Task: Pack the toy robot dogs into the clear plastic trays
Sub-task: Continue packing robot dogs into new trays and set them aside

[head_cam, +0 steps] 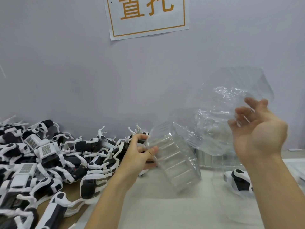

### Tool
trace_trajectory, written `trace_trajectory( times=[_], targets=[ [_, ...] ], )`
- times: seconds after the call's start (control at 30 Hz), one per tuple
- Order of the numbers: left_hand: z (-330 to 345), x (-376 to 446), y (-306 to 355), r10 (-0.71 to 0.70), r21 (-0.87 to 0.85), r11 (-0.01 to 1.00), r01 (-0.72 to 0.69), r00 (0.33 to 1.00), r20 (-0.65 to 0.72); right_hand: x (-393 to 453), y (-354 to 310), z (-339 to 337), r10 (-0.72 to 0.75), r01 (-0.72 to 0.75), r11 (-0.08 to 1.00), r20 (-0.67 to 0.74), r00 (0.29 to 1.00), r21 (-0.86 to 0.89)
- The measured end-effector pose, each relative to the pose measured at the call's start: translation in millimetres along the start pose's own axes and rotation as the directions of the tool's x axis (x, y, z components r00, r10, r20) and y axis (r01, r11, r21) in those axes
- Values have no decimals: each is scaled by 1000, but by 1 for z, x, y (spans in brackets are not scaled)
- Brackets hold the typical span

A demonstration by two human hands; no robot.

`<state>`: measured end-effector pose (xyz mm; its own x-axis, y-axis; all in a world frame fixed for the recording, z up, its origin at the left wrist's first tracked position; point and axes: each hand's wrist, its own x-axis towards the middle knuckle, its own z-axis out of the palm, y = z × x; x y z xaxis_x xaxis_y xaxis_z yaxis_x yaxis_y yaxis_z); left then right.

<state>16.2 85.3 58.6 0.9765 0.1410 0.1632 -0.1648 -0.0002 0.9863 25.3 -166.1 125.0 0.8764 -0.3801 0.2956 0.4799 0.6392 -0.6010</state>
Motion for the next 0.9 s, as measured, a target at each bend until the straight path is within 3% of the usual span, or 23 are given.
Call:
trace_trajectory(
  times=[0.13,0.23,0.3,0.4,0.5,0.57,0.67,0.9],
  targets=[
    [-2,-2,0,90,194,979,-65,988,-125,-2,0,4,45,-46,999,92,995,2],
    [-13,-2,9,282,520,844,-128,932,-228,-5,3,10,85,-70,994,178,980,-88],
    [-14,-4,18,395,572,789,-225,899,-191,-8,5,13,102,-58,980,229,968,-191],
    [1,-8,31,479,526,771,-360,872,-105,-14,12,19,64,60,919,296,953,-390],
    [23,-16,46,477,265,851,-453,878,-31,-22,25,27,28,181,828,363,931,-530],
    [33,-19,51,445,151,881,-448,894,50,-27,32,32,32,214,789,386,922,-575],
    [40,-18,49,445,168,879,-445,895,43,-31,38,34,55,245,756,431,901,-607],
    [36,-16,42,305,-107,949,-296,949,83,-28,41,32,107,197,783,441,891,-589]
  ],
)
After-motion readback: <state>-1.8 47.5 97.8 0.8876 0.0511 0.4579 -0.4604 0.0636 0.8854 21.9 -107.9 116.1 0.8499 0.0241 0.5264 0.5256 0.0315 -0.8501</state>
